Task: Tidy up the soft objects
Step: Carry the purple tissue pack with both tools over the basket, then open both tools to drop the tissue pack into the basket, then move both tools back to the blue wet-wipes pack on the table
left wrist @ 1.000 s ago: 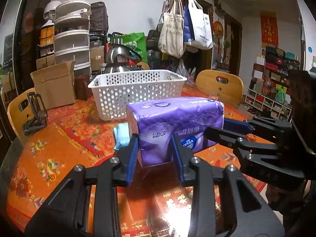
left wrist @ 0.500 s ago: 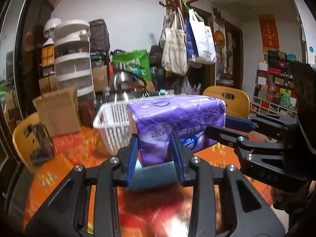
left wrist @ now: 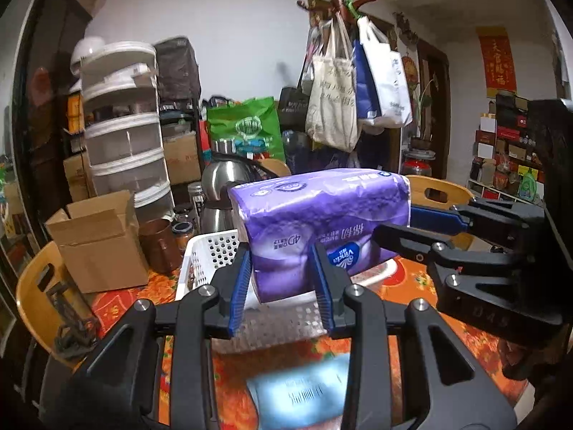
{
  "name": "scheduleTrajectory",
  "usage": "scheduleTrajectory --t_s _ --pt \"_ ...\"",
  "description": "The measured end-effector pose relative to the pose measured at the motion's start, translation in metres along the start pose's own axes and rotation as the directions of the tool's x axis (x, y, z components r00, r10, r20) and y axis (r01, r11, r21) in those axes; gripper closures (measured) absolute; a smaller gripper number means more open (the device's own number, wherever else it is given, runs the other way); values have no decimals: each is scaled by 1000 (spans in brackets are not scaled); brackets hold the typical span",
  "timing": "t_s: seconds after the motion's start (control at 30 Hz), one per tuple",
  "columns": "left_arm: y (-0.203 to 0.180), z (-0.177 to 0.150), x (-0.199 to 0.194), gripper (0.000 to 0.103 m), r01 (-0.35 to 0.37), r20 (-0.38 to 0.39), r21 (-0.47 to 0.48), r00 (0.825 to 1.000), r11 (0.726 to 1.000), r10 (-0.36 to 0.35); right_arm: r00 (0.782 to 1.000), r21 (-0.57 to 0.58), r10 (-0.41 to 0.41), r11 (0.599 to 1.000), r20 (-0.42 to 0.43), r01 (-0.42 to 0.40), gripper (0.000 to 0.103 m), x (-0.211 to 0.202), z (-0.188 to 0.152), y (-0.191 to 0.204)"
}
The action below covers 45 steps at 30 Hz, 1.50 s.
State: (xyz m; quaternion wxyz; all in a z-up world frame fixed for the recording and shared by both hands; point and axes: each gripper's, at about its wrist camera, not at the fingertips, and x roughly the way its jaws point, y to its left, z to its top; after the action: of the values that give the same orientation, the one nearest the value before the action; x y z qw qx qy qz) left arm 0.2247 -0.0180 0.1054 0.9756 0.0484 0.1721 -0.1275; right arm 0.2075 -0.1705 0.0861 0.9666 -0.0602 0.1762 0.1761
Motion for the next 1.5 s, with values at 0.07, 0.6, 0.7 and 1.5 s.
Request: scheduleTrajectory --t_s 0.07,0.6,0.7,1.5 --pt "7 9 27 72 4 -29 -7 1000 1000 -5 1000 12 0 1000 -20 1 73 24 4 -9" --pt "39 4 182 51 -61 -220 -87 975 994 41 993 -13 -15 1000 -121 14 68 133 -20 -28" --pt "52 -10 201 20 -105 -275 -112 959 988 71 981 -11 -42 999 -189 40 53 147 -32 -32" --pt "49 -34 108 4 -79 -196 -83 979 993 61 980 136 5 990 -200 23 21 91 -49 -44"
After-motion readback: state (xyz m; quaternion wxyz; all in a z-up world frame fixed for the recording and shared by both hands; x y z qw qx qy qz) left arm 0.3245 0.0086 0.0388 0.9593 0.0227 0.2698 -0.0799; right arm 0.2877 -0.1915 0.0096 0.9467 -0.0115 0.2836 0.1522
